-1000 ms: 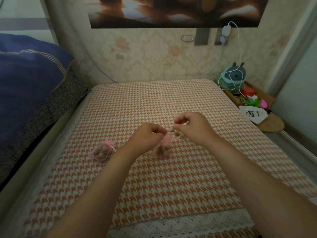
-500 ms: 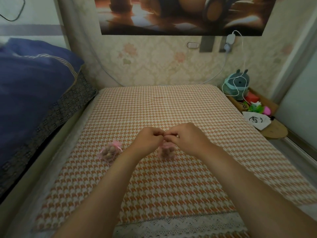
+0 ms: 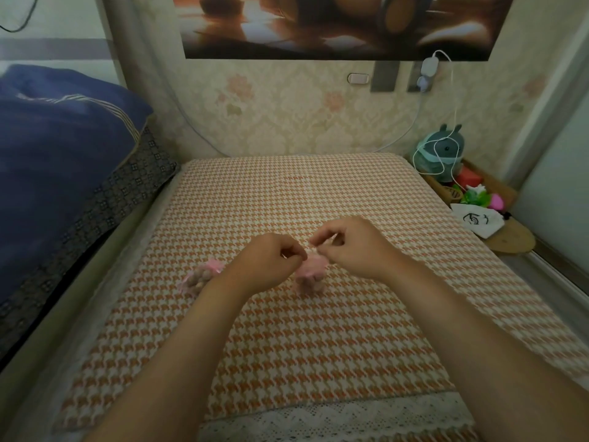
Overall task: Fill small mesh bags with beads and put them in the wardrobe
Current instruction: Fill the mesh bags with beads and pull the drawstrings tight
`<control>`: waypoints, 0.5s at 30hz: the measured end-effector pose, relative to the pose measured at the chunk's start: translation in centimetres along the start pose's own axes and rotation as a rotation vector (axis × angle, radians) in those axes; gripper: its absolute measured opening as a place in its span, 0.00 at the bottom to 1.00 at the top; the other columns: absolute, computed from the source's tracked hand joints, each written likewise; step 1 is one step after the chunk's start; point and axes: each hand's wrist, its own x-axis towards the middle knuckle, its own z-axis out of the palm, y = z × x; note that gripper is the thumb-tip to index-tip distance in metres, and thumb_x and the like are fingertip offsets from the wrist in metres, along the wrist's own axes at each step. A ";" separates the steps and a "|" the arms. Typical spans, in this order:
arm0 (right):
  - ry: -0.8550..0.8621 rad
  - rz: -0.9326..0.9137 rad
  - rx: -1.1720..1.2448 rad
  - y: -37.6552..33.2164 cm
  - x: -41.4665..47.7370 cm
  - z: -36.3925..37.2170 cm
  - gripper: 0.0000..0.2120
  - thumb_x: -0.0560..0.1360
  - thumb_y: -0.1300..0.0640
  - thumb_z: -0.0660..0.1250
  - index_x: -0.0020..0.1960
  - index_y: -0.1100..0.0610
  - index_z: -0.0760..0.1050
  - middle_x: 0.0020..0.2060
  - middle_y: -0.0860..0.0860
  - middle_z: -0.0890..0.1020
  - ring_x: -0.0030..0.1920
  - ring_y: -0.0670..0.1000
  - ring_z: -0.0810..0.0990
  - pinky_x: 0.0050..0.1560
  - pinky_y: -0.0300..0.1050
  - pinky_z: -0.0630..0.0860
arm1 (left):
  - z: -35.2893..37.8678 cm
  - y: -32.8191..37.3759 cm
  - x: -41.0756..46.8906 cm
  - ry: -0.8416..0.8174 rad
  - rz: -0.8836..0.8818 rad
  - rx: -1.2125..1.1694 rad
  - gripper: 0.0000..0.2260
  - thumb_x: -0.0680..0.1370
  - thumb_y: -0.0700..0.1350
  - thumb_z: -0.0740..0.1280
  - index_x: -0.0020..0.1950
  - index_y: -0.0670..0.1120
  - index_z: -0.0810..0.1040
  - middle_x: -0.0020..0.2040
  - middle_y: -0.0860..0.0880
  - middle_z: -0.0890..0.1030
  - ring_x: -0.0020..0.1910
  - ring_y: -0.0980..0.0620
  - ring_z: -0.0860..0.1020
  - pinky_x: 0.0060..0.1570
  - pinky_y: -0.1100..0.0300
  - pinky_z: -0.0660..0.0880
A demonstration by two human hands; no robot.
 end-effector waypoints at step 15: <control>0.122 0.249 -0.339 6.8 1.4 1.6 0.03 0.75 0.48 0.72 0.48 0.45 0.80 0.40 0.38 0.77 0.39 0.40 0.75 0.34 0.39 0.69 | 0.4 -0.7 0.5 0.037 -0.001 0.015 0.09 0.77 0.45 0.68 0.43 0.58 0.83 0.43 0.59 0.83 0.36 0.60 0.79 0.32 0.69 0.75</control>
